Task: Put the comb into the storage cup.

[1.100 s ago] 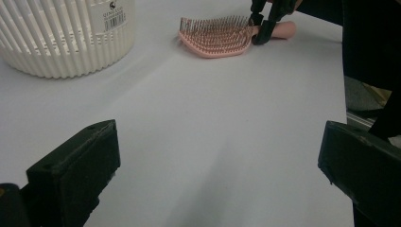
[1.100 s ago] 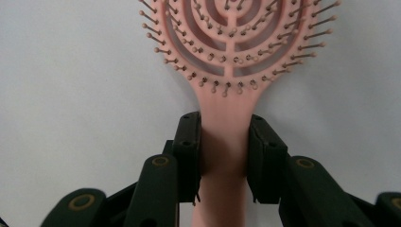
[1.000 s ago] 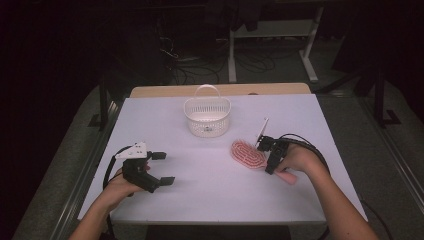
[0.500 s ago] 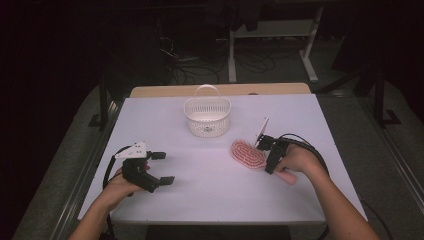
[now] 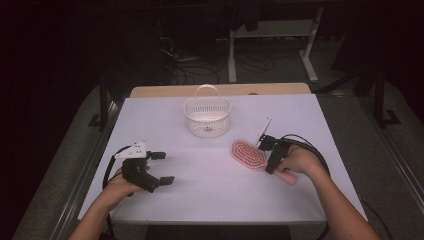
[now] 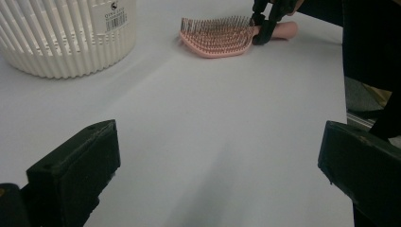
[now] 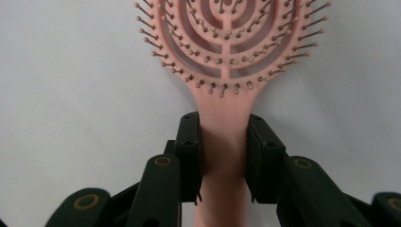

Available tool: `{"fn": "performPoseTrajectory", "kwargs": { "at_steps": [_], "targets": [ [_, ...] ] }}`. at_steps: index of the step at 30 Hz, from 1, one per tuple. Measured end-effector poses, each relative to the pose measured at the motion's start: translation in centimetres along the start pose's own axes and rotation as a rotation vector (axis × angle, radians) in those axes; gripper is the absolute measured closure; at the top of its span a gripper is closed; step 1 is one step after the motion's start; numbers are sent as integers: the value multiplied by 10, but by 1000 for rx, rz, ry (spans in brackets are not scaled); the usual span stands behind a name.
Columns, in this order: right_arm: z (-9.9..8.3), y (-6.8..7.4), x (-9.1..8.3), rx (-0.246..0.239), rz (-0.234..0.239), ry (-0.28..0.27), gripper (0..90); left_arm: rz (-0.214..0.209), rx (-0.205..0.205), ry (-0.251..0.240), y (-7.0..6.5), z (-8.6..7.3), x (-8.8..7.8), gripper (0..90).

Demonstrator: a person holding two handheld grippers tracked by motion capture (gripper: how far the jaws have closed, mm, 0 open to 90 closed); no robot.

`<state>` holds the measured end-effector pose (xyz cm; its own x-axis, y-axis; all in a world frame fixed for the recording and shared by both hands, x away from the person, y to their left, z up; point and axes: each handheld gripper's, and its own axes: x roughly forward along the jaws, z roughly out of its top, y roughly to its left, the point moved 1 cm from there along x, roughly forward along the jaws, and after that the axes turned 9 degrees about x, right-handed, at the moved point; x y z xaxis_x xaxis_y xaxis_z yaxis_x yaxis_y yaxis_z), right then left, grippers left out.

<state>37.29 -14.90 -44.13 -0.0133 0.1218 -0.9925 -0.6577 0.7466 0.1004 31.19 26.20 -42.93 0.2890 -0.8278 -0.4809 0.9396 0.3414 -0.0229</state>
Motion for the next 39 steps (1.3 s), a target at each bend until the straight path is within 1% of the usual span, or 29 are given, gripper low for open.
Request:
{"fn": "performPoseTrajectory", "kwargs": {
  "at_steps": [5,7,8,9,10,11,12,15,19,24,27,29,31,34,37,39],
  "targets": [
    [-3,-2,-4,4,11,-32,687,-3,1,1,0,0,0,0],
    [-4,-3,-5,2,16,-35,687,-3,1,1,0,0,1,0],
    [-4,-4,-4,8,22,-27,687,-3,1,1,0,0,0,0],
    [-4,-4,-4,4,15,-29,687,-2,2,0,0,0,0,0],
    [-5,-5,-3,8,19,-32,686,-2,2,0,0,0,0,0],
    [-5,-5,-3,12,21,-26,686,-2,2,0,0,0,0,0],
    [-5,-5,-2,12,14,-24,685,-2,2,0,0,0,0,0],
    [-4,-6,1,18,20,-17,684,-3,2,0,-1,0,1,0],
    [-3,-6,1,22,22,-4,680,-3,2,1,-1,0,0,0],
    [-1,-5,1,13,14,12,675,-2,2,-1,0,0,0,0],
    [0,-5,1,17,12,6,671,-3,3,1,0,0,0,0],
    [1,-5,0,19,8,-7,655,-4,2,1,0,0,1,0],
    [2,-4,-1,20,8,-9,636,-4,2,2,-1,0,1,0],
    [5,-3,0,9,3,-10,634,-5,2,0,0,0,0,0],
    [7,-2,1,-4,-6,-2,665,-3,2,-1,0,0,0,0],
    [7,-1,1,-12,-11,-2,665,-4,2,-1,0,0,0,0]
  ]
}}
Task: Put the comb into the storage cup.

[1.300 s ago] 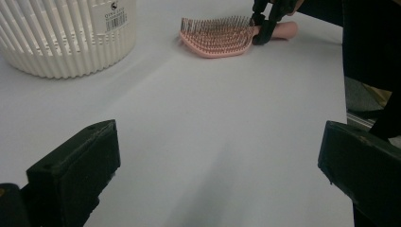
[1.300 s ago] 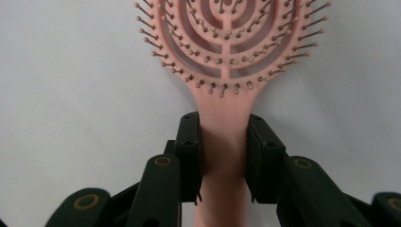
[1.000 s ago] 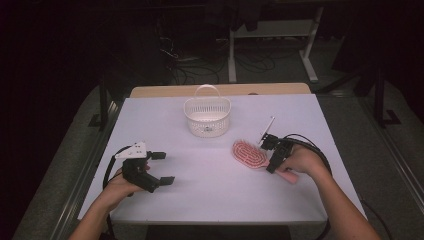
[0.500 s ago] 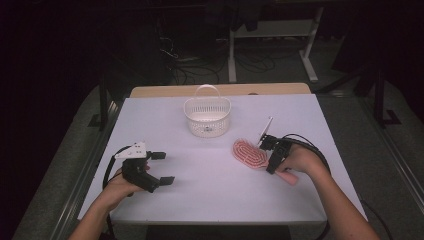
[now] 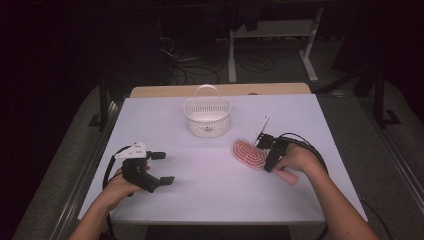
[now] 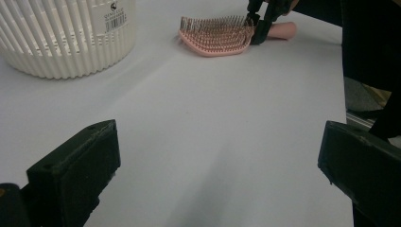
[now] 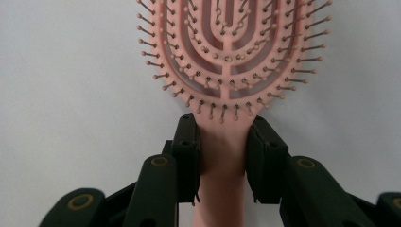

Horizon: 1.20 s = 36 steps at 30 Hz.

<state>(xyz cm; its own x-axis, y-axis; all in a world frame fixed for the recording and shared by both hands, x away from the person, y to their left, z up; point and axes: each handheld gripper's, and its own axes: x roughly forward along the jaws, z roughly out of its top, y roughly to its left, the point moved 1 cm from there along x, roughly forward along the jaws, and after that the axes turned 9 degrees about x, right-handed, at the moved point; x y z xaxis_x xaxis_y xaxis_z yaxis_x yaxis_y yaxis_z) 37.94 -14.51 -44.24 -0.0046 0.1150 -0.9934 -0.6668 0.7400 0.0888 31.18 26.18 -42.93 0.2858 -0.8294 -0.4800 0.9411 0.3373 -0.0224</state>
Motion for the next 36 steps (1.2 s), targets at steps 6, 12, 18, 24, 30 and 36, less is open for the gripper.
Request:
{"fn": "performPoseTrajectory", "kwargs": {
  "at_steps": [6,12,18,24,30,36],
  "targets": [
    [0,0,0,-20,-8,-4,687,-1,0,3,0,0,1,0],
    [-1,0,0,-19,-2,-8,692,1,-1,0,0,0,0,0],
    [-3,-1,-5,-22,14,-49,693,1,0,0,0,0,0,0],
    [-7,-3,-11,-13,36,-92,692,2,0,1,0,0,-1,0],
    [-11,-9,-20,9,59,-162,692,2,1,1,0,0,0,0],
    [-13,-10,-28,23,83,-224,691,3,1,1,0,0,0,0]
  ]
}}
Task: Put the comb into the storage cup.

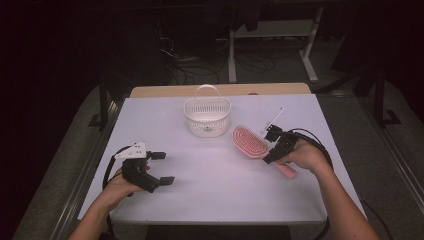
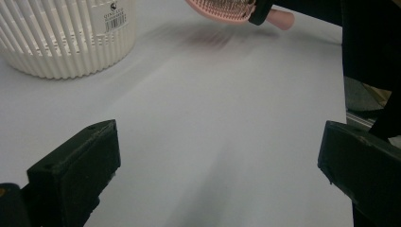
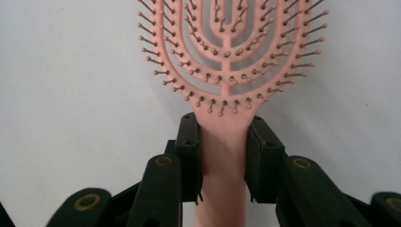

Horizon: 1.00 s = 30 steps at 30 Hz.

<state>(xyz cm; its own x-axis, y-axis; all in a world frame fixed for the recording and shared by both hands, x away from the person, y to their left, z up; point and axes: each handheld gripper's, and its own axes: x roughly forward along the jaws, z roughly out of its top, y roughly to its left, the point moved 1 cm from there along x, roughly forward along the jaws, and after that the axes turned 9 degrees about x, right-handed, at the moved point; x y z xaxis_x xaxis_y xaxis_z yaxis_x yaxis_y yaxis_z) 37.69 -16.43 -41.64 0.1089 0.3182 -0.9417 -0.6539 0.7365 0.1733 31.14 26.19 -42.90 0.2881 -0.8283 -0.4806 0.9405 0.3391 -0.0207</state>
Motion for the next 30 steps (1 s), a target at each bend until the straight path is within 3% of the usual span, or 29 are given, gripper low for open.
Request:
{"fn": "performPoseTrajectory", "kwargs": {
  "at_steps": [16,30],
  "targets": [
    [4,-4,-16,20,63,-152,690,-4,-2,0,0,0,1,0],
    [11,-7,-28,34,77,-270,690,-6,-3,2,2,-1,1,0]
  ]
}}
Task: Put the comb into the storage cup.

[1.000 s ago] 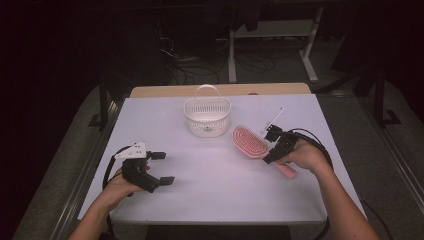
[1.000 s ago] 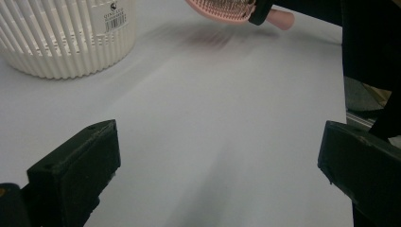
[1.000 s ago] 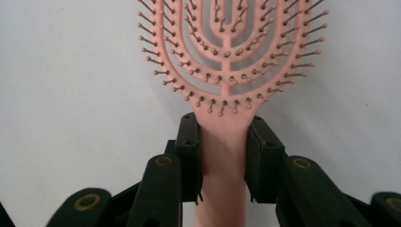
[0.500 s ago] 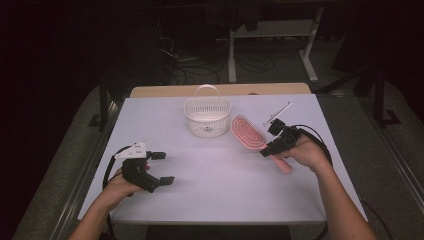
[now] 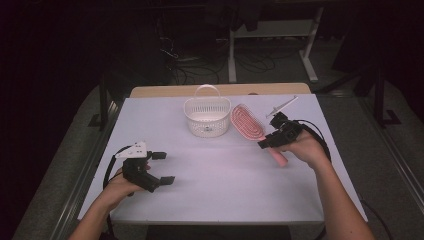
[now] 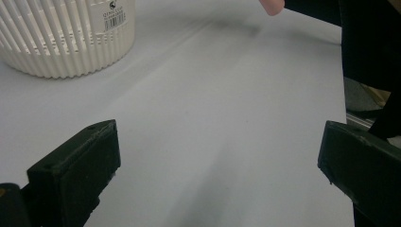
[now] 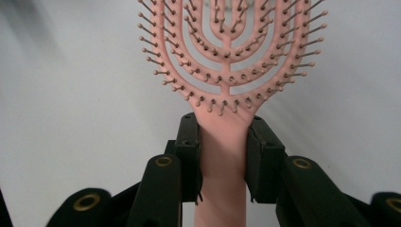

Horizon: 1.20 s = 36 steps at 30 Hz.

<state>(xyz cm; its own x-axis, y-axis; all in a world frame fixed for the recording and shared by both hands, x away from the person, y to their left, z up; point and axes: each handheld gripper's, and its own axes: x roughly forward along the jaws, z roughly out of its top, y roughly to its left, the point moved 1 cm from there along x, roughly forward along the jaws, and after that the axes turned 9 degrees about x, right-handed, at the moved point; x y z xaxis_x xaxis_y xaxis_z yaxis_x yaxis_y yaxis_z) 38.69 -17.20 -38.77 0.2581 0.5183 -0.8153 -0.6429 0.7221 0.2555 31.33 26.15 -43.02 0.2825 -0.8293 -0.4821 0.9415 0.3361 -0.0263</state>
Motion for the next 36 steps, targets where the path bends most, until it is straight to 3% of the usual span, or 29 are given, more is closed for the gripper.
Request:
{"fn": "performPoseTrajectory", "kwargs": {
  "at_steps": [7,11,27,36],
  "targets": [
    [8,1,-4,-3,7,-47,690,1,-3,-2,0,0,0,0],
    [17,1,-9,-7,22,-116,690,1,-5,-3,0,0,1,0],
    [49,-3,-20,-3,52,-276,690,1,3,-3,-1,0,0,0],
    [67,-1,-18,-19,72,-339,690,1,0,-7,-1,1,-1,0]
  ]
}}
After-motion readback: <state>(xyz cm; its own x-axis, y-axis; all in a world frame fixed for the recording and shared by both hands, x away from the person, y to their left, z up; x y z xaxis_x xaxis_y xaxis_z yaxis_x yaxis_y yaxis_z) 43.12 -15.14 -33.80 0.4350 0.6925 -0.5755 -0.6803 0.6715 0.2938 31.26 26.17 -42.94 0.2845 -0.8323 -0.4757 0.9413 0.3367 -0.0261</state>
